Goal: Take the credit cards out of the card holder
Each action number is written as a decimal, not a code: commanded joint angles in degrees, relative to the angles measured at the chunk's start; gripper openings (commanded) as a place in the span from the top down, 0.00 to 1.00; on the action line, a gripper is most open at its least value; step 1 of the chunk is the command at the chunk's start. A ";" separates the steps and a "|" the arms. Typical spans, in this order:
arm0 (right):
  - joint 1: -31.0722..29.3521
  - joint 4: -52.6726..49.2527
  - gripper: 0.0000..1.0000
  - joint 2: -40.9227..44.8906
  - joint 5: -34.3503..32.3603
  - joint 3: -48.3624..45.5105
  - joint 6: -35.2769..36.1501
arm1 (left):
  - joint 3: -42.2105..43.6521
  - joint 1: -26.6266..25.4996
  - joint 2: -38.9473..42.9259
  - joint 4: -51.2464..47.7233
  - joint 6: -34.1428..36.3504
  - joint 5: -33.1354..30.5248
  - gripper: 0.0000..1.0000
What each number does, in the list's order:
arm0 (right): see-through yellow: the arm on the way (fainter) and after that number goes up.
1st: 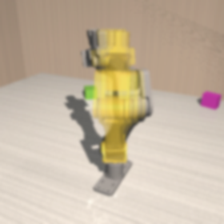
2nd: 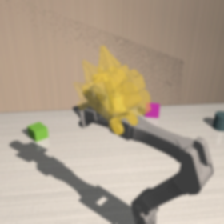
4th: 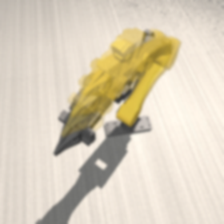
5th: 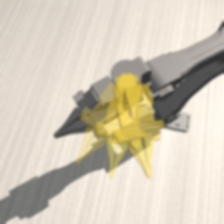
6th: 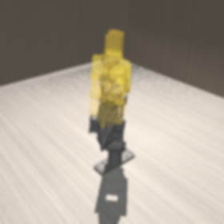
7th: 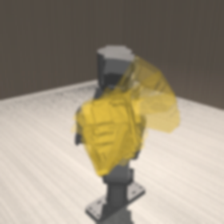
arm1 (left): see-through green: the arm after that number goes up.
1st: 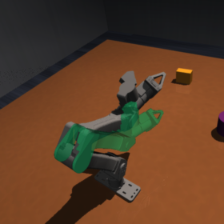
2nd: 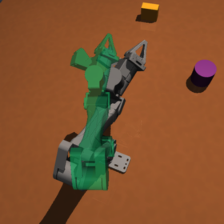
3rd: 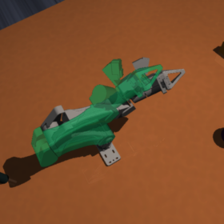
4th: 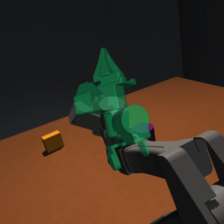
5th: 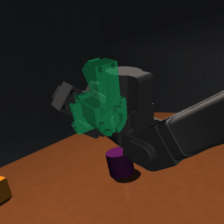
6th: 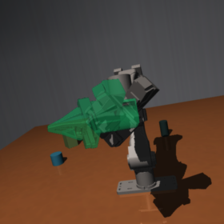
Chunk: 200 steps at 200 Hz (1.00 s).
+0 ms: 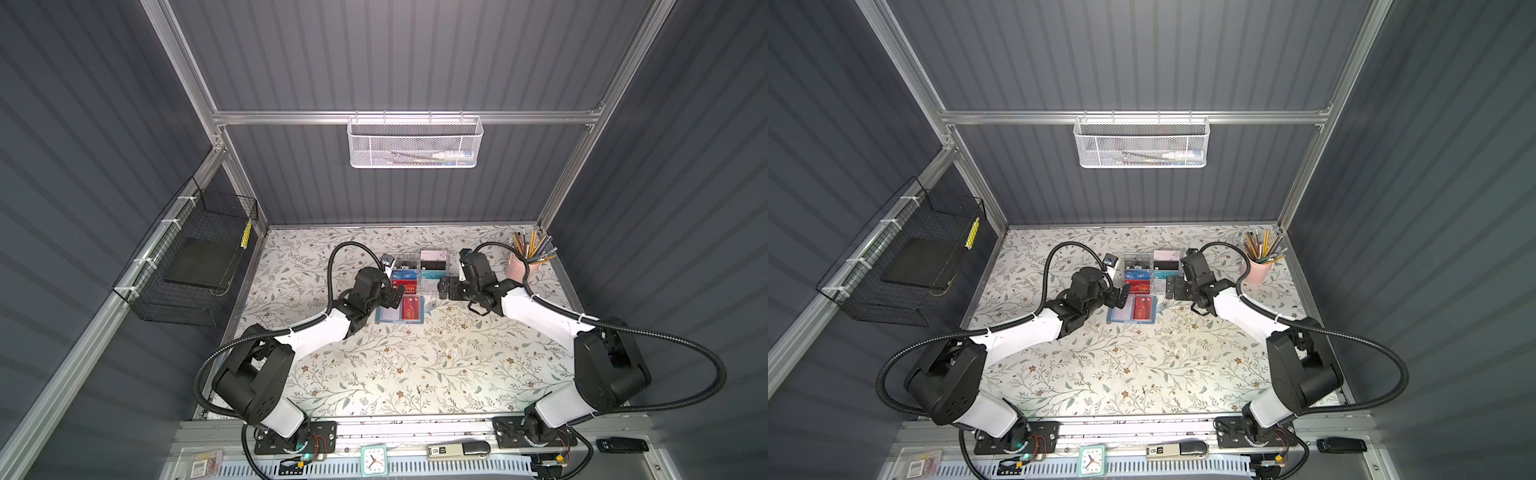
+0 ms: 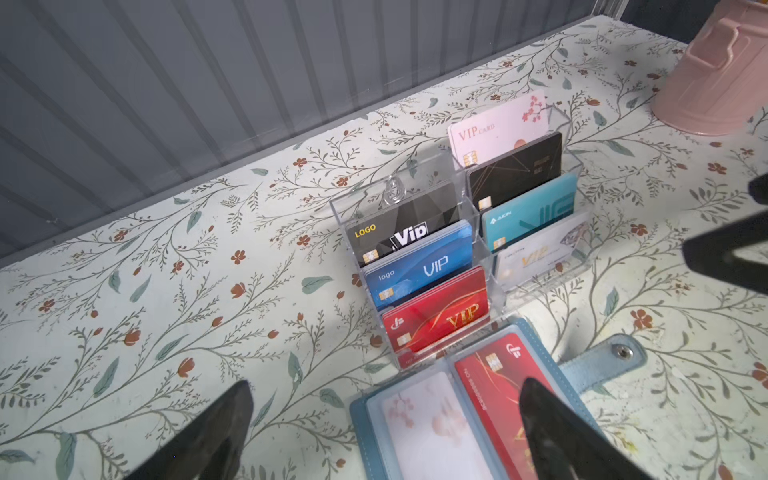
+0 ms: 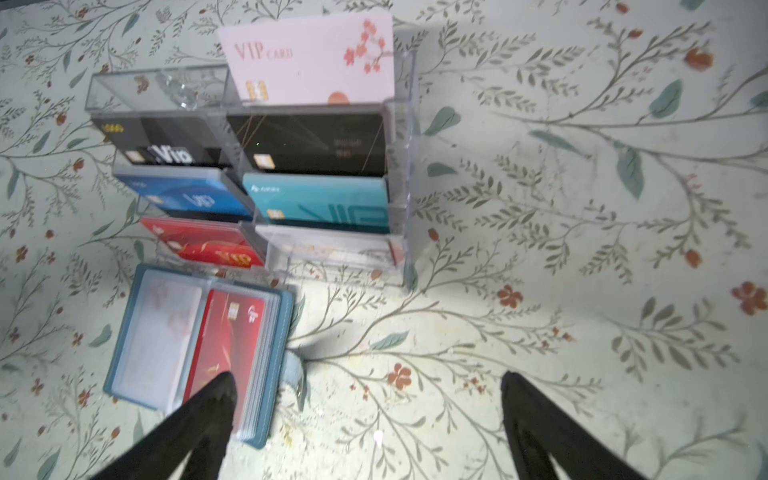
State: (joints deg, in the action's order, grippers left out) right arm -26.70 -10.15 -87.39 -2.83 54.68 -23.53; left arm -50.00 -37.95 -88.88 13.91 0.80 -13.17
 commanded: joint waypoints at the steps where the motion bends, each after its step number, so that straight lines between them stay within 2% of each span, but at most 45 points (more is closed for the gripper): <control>1: -1.26 4.89 0.01 0.77 6.16 -4.11 -4.65 | 2.26 -0.19 2.30 -2.10 -4.42 -0.04 0.00; 61: -4.72 12.14 0.01 -6.77 8.10 -5.92 -9.12 | 10.36 -0.19 7.89 -1.71 -20.07 8.49 0.00; 90: -6.20 12.96 0.06 -10.60 7.00 -3.79 -9.73 | 13.63 -0.19 11.43 -1.41 -25.45 10.13 0.00; 125: -8.27 11.47 0.16 -14.60 4.50 -0.05 -9.22 | 15.20 -0.19 14.04 -2.49 -29.54 9.92 0.00; 168: -10.28 10.29 0.33 -17.04 1.56 1.74 -8.49 | 15.79 -0.19 15.18 -3.72 -31.02 9.58 0.00; 200: -11.33 9.57 0.54 -18.21 0.52 2.56 -7.73 | 16.23 -0.10 15.23 -3.62 -31.95 8.86 0.00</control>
State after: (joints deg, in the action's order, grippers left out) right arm -37.19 1.43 -104.53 0.21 55.53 -31.81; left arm -34.72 -37.95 -74.83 11.31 -29.30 -3.86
